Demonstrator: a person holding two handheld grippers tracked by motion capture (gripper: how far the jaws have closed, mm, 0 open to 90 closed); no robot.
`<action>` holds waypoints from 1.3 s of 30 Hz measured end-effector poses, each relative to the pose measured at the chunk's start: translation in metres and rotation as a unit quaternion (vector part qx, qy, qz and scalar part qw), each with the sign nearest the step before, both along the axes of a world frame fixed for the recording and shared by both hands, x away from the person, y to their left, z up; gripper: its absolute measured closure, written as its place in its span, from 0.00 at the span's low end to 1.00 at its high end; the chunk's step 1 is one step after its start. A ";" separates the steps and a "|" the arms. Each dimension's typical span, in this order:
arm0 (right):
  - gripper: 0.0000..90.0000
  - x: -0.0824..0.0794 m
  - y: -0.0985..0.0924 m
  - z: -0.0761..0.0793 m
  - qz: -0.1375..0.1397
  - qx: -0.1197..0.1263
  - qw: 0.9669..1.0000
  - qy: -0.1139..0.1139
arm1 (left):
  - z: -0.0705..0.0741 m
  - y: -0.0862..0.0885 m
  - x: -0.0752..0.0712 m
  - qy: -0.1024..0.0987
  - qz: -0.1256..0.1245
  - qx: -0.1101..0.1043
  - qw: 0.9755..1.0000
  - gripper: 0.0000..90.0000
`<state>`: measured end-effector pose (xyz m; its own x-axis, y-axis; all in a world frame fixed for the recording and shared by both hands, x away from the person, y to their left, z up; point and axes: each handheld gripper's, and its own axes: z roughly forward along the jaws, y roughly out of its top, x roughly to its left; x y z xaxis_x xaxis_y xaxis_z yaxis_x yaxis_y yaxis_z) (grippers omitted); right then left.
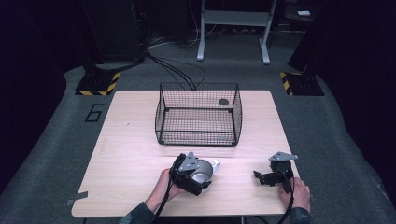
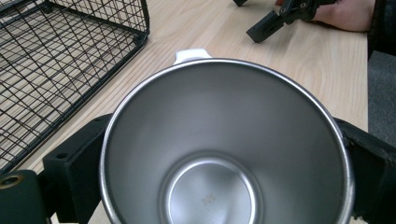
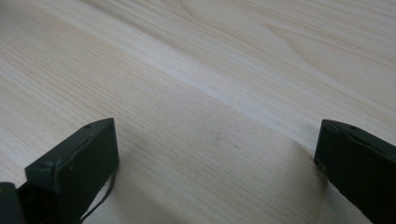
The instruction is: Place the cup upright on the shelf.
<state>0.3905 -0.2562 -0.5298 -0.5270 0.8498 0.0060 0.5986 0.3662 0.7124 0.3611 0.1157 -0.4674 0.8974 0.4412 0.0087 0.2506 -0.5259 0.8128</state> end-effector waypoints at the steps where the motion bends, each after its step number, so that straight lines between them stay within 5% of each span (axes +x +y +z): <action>1: 0.00 0.000 0.000 0.000 0.001 0.000 1.000 -0.001 | 0.001 0.002 0.000 -0.004 0.004 0.000 1.000 0.06; 11: 0.00 0.000 0.000 0.000 0.001 0.000 1.000 -0.001 | 0.008 0.015 -0.001 -0.007 0.017 -0.014 1.000 0.06; 39: 0.00 0.000 0.000 0.000 0.001 0.000 1.000 -0.001 | 0.037 0.060 0.010 -0.033 0.061 -0.010 0.998 0.06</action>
